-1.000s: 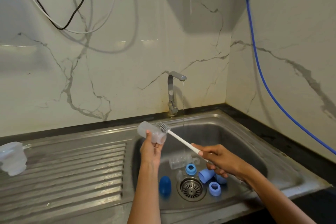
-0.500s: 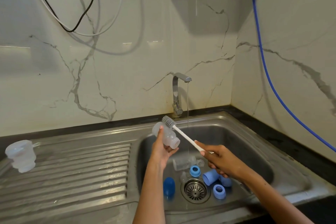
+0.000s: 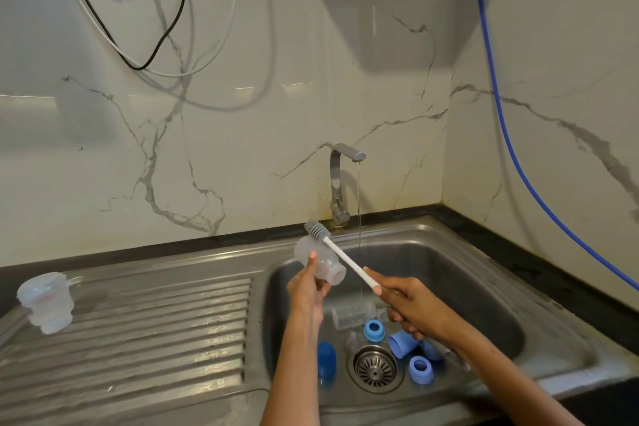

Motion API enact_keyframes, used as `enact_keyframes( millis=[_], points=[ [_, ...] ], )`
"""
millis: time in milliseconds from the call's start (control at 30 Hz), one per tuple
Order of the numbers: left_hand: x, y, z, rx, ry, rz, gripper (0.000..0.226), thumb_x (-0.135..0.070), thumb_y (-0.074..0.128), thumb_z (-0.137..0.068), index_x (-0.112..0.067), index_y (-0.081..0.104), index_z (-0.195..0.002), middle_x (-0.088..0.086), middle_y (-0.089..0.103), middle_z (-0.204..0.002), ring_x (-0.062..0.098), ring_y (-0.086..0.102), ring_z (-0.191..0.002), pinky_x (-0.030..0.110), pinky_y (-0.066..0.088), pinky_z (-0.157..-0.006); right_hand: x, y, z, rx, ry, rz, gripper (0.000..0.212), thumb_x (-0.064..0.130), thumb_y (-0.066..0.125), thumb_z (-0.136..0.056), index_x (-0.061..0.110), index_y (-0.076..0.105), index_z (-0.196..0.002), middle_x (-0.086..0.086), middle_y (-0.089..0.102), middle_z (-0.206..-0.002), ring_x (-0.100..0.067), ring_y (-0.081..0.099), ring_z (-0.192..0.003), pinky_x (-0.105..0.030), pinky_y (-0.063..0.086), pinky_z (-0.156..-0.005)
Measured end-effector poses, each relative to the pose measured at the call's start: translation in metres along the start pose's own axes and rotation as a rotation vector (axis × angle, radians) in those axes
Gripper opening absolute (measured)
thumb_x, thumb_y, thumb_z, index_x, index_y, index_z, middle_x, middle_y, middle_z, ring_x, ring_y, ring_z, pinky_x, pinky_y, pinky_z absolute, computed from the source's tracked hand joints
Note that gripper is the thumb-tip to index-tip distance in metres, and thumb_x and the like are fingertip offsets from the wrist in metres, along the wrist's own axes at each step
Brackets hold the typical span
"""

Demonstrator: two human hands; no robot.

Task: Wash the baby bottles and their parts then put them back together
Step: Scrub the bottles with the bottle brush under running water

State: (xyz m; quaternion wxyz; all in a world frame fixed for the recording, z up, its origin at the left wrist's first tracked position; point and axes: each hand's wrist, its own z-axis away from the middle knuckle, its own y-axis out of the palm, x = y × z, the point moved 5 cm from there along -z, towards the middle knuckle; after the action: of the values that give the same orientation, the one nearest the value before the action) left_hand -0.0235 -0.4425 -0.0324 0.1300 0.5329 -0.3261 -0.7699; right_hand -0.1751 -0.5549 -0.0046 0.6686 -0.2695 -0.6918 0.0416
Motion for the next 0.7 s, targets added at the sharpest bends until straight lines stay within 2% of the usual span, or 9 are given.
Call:
enact_keyframes(
  millis=[67, 167, 267, 400, 500, 567, 633, 700],
  points=[
    [-0.004, -0.008, -0.002, -0.061, 0.001, 0.088, 0.042, -0.013, 0.063, -0.089, 0.006, 0.051, -0.124, 0.019, 0.061, -0.106, 0.027, 0.061, -0.093, 0.038, 0.053, -0.071, -0.003, -0.005, 0.006, 0.079, 0.045, -0.051, 0.033, 0.029, 0.048, -0.100, 0.049, 0.051, -0.126, 0.002, 0.045, -0.057, -0.005, 0.035, -0.043, -0.017, 0.032, -0.039],
    [-0.006, -0.014, -0.003, -0.092, -0.015, 0.164, 0.046, -0.012, 0.062, -0.090, 0.009, 0.047, -0.128, 0.026, 0.058, -0.120, 0.030, 0.059, -0.098, 0.042, 0.051, -0.078, -0.009, -0.016, 0.015, 0.139, 0.069, -0.099, 0.032, 0.027, 0.052, -0.098, 0.045, 0.057, -0.125, 0.003, 0.047, -0.054, -0.004, 0.037, -0.040, -0.015, 0.032, -0.038],
    [0.002, -0.005, 0.001, -0.004, -0.059, 0.082, 0.045, -0.014, 0.062, -0.090, 0.007, 0.049, -0.127, 0.025, 0.060, -0.118, 0.030, 0.061, -0.099, 0.039, 0.053, -0.075, -0.009, -0.015, 0.014, 0.062, 0.030, -0.057, 0.033, 0.030, 0.051, -0.099, 0.051, 0.056, -0.123, 0.004, 0.046, -0.054, -0.004, 0.036, -0.041, -0.016, 0.032, -0.038],
    [0.010, 0.003, 0.004, 0.047, -0.071, 0.049, 0.043, -0.017, 0.062, -0.090, 0.006, 0.051, -0.124, 0.022, 0.063, -0.110, 0.029, 0.063, -0.096, 0.040, 0.052, -0.081, -0.003, -0.002, -0.002, -0.037, 0.002, 0.016, 0.033, 0.032, 0.047, -0.100, 0.055, 0.049, -0.124, 0.002, 0.045, -0.057, -0.005, 0.036, -0.042, -0.018, 0.032, -0.039],
    [0.001, -0.009, -0.002, -0.002, -0.047, 0.172, 0.044, -0.015, 0.061, -0.091, 0.006, 0.048, -0.127, 0.024, 0.061, -0.114, 0.028, 0.062, -0.093, 0.041, 0.052, -0.076, -0.005, -0.005, 0.002, 0.052, 0.032, -0.039, 0.032, 0.033, 0.050, -0.098, 0.055, 0.055, -0.122, 0.001, 0.045, -0.057, -0.006, 0.035, -0.042, -0.018, 0.031, -0.039],
    [-0.004, -0.016, -0.007, -0.039, -0.041, 0.236, 0.046, -0.016, 0.061, -0.091, 0.007, 0.046, -0.129, 0.026, 0.058, -0.120, 0.031, 0.060, -0.098, 0.044, 0.051, -0.084, -0.010, -0.013, 0.009, 0.103, 0.051, -0.081, 0.032, 0.034, 0.052, -0.097, 0.056, 0.058, -0.118, 0.001, 0.045, -0.056, -0.007, 0.035, -0.042, -0.018, 0.032, -0.038],
    [-0.006, -0.018, -0.009, -0.037, -0.057, 0.269, 0.048, -0.017, 0.060, -0.091, 0.006, 0.044, -0.130, 0.027, 0.057, -0.122, 0.033, 0.059, -0.103, 0.045, 0.050, -0.087, -0.015, -0.018, 0.014, 0.112, 0.062, -0.080, 0.031, 0.035, 0.053, -0.096, 0.057, 0.058, -0.118, 0.000, 0.045, -0.057, -0.007, 0.035, -0.043, -0.018, 0.032, -0.038],
    [-0.002, -0.012, -0.007, 0.016, -0.082, 0.246, 0.046, -0.018, 0.060, -0.092, 0.005, 0.046, -0.128, 0.025, 0.060, -0.117, 0.032, 0.060, -0.103, 0.044, 0.052, -0.080, -0.015, -0.015, 0.012, 0.072, 0.045, -0.071, 0.031, 0.036, 0.052, -0.097, 0.058, 0.057, -0.119, 0.000, 0.045, -0.056, -0.007, 0.033, -0.042, -0.019, 0.031, -0.038]
  ],
)
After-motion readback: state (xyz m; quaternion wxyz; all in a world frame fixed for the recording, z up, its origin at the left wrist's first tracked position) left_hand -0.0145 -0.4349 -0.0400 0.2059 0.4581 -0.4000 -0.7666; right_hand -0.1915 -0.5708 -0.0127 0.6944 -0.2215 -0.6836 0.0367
